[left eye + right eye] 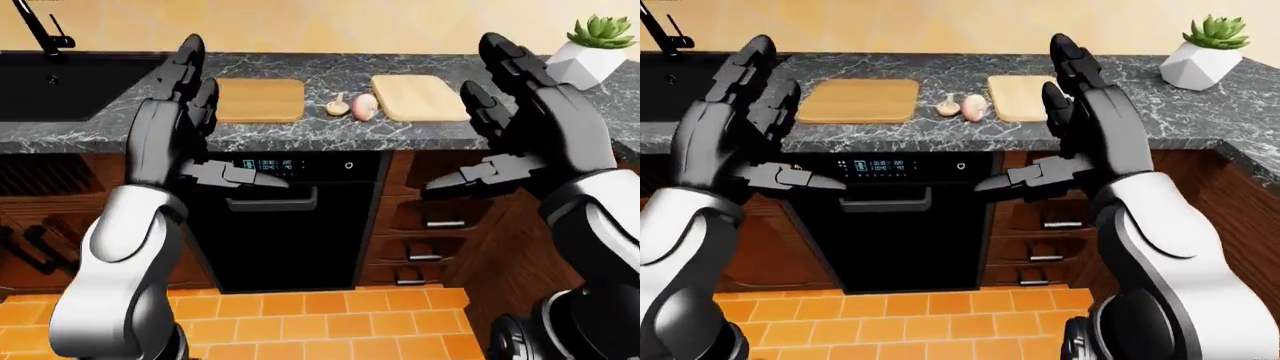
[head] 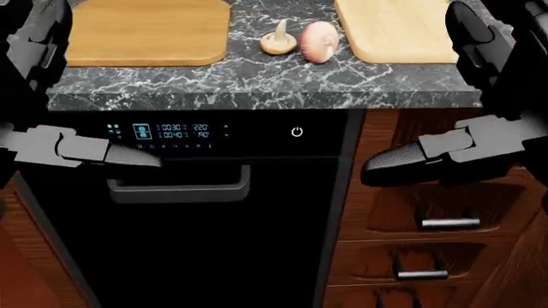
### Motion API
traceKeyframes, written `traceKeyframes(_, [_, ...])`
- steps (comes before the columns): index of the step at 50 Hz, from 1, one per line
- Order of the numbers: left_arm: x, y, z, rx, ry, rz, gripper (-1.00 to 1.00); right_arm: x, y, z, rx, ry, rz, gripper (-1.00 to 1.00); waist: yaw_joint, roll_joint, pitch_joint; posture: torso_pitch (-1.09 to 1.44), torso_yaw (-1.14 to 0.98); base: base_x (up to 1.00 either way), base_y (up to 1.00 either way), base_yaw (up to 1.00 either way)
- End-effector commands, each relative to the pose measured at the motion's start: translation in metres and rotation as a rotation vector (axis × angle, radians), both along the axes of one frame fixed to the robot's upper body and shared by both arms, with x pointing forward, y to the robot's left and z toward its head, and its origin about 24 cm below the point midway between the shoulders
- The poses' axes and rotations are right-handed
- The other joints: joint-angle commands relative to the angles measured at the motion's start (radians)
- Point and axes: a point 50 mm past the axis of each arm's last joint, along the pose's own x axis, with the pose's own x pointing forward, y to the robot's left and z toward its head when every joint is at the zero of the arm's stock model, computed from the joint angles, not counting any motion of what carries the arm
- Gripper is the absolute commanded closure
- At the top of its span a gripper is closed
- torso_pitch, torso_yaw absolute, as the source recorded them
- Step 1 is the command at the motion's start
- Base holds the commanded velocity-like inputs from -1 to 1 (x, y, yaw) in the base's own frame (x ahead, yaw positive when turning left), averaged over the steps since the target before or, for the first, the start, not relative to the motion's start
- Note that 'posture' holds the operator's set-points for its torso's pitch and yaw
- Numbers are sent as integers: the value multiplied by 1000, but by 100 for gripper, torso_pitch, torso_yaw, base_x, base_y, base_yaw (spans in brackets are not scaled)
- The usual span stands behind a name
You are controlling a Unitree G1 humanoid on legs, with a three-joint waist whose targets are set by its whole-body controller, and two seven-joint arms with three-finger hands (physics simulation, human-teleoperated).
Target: Place the onion and the mushroom on separate cutting boards.
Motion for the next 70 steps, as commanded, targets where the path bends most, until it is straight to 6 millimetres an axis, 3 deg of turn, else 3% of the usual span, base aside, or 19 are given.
traceKeyframes(1, [-2, -1, 7, 6, -36, -9, -100, -3, -1, 7, -2, -41, -14, -100, -3, -3, -15, 0, 0, 57, -38, 0])
traceKeyframes(2, [-2, -1, 7, 6, -36, -9, -100, -3, 0, 6, -3, -39, -13, -100, 3, -22, 13, 0, 0, 56, -38, 0])
traceKeyframes(4, [-2, -2, 6, 10, -35, -11, -100, -2, 1, 5, -4, -37, -8, -100, -12, -17, 3, 0, 0, 57, -39, 0])
traceKeyframes(9, [0, -2, 6, 6, -32, -11, -100, -2, 4, 4, -23, -45, 1, -100, -21, 20, 6, 0, 0, 57, -37, 0])
traceKeyframes(10, [0, -2, 6, 6, -32, -10, -100, -2, 5, 3, -34, -46, 2, -100, -21, 28, 20, 0, 0, 0, 0, 0])
traceKeyframes(12, [1, -2, 5, 6, -31, -12, -100, -2, 6, 1, -51, -41, -5, -100, -15, 3, -6, 0, 0, 0, 0, 0])
traceKeyframes(15, [1, -3, 5, 7, -33, -15, -100, -1, 6, 0, -77, -43, -19, -100, -7, 28, -12, 0, 0, 0, 0, 0])
traceKeyframes(17, [1, -4, 6, 6, -35, -17, -100, -1, 5, 1, -82, -46, -30, -100, -6, 65, -28, 0, 0, 0, 0, 0])
traceKeyframes(18, [0, -4, 6, 6, -35, -18, -100, -1, 4, 1, -79, -47, -33, -100, -9, 39, -11, 0, 0, 0, 0, 0])
traceKeyframes(20, [0, -4, 6, 7, -37, -20, -100, -1, 4, 1, -77, -48, -34, -100, -3, 79, 14, 0, 0, 0, 0, 0])
traceKeyframes(24, [-1, -4, 5, 7, -36, -21, -100, -3, 5, 1, -78, -50, -28, -100, -6, 79, 15, 0, 0, 0, 0, 0])
traceKeyframes(26, [-1, -5, 4, 9, -34, -22, -100, -3, 6, 0, -82, -49, -24, -100, -3, 73, 35, 0, 0, 0, 0, 0])
traceKeyframes(27, [-1, -5, 4, 8, -34, -22, -100, -3, 6, 0, -83, -49, -23, -100, -1, 59, 33, 0, 0, 0, 0, 0])
traceKeyframes(29, [-1, -5, 4, 8, -34, -22, -100, -4, 6, -1, -84, -49, -22, -100, -17, -5, 8, 0, 0, 0, 0, 0])
traceKeyframes(35, [-2, -5, 3, 6, -36, -24, -100, -5, 8, -2, -89, -47, -15, -100, -20, 71, -6, 0, 0, 0, 0, 0])
traceKeyframes(42, [-1, -4, 2, 6, -36, -22, -100, -6, 10, -4, -97, -44, -7, -100, -19, 52, -28, 0, 0, 0, 0, 0])
traceKeyframes(49, [-2, -3, 3, 3, -38, -22, -100, -1, 15, -9, -181, -21, 39, -100, -18, 51, -29, 0, 0, 0, 0, 0])
traceKeyframes(61, [-1, 0, -1, -3, -34, -21, -100, 30, 26, 10, -360, 41, 209, -100, -26, 56, -17, 0, 0, 0, 0, 0])
traceKeyframes(70, [-2, 0, -2, -3, -35, -27, -100, 58, 36, 6, -456, 135, 328, -100, -28, 58, -14, 0, 0, 0, 0, 0])
